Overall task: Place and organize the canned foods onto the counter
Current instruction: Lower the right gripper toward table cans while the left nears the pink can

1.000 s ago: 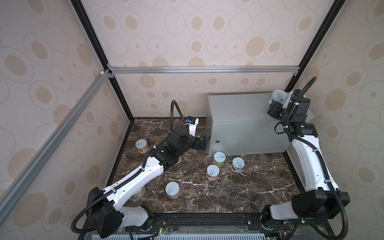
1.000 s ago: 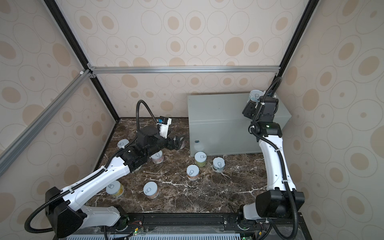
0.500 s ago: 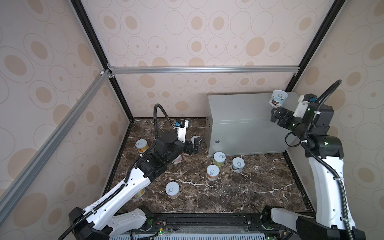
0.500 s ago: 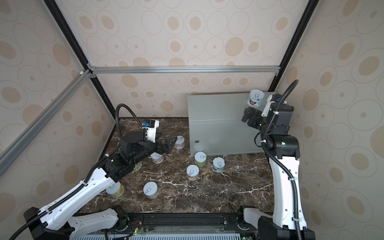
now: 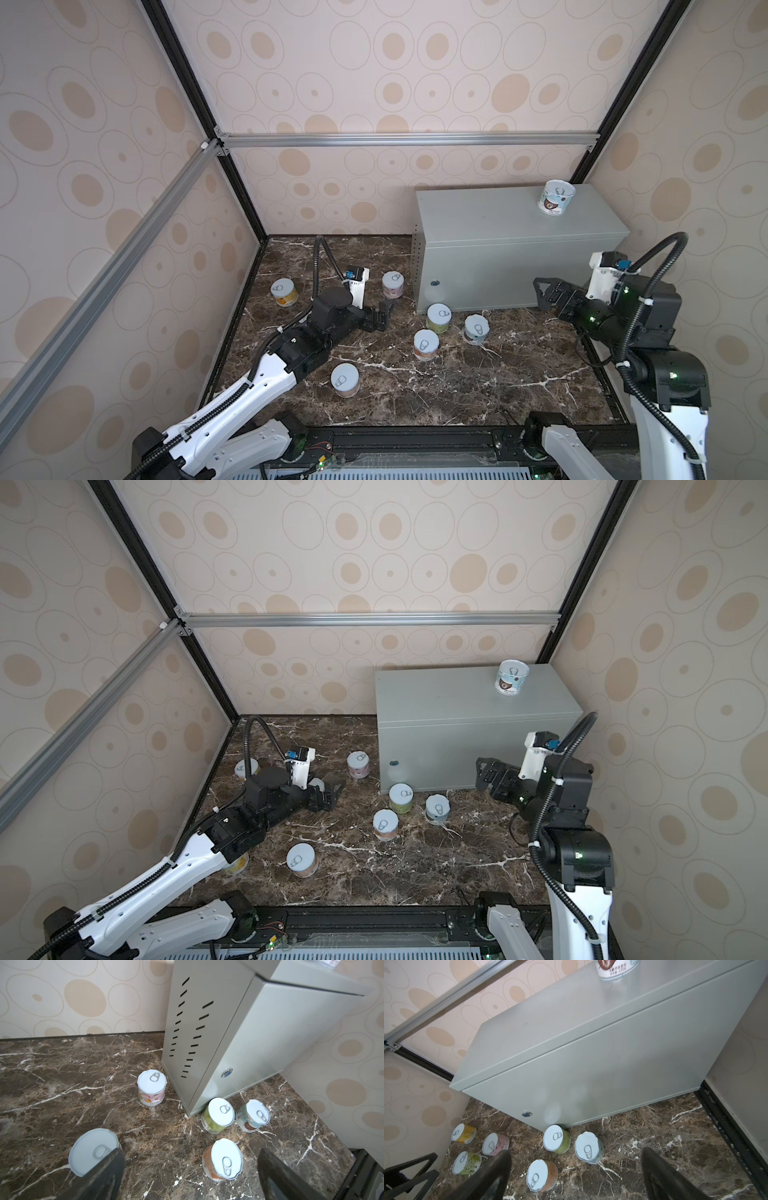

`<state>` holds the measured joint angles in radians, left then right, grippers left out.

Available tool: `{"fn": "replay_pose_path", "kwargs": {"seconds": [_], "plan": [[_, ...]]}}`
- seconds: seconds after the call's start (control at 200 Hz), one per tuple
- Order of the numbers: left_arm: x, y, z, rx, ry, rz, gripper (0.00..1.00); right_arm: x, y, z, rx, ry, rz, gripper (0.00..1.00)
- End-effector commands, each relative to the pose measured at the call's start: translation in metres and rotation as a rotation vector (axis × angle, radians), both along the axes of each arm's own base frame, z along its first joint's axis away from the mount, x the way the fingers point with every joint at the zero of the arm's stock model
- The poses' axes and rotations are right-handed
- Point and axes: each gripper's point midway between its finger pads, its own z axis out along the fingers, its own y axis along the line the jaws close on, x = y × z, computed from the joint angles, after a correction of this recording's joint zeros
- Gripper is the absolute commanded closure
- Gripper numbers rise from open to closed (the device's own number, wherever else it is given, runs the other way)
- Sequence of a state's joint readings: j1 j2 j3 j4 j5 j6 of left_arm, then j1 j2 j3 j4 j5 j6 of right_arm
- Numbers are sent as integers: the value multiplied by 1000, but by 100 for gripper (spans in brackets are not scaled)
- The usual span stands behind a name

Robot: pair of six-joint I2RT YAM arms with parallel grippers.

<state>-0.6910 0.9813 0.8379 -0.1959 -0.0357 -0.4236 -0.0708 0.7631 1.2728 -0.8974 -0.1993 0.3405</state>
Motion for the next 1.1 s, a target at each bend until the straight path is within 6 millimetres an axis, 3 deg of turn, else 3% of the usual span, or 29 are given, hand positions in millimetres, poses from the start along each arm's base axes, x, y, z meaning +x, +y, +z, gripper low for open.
{"fn": "replay_pose_path", "kwargs": {"seconds": [0.0,0.295,0.535,0.62,0.995,1.095], "plan": [[2,9,-10,-1,4,47,1,-9,14,-39,51,76,54,1],[4,13,-67,12,80,99,1,-8,35,-124,41,196,109,1],[2,13,-111,7,139,122,1,8,74,-192,-105,285,170,1],[1,11,-121,2,146,124,1,15,76,-212,-110,317,146,1],[-3,-1,-152,23,132,126,1,46,85,-263,-89,300,102,1],[-3,-8,-151,-4,88,119,1,50,86,-275,-98,302,103,1]]}}
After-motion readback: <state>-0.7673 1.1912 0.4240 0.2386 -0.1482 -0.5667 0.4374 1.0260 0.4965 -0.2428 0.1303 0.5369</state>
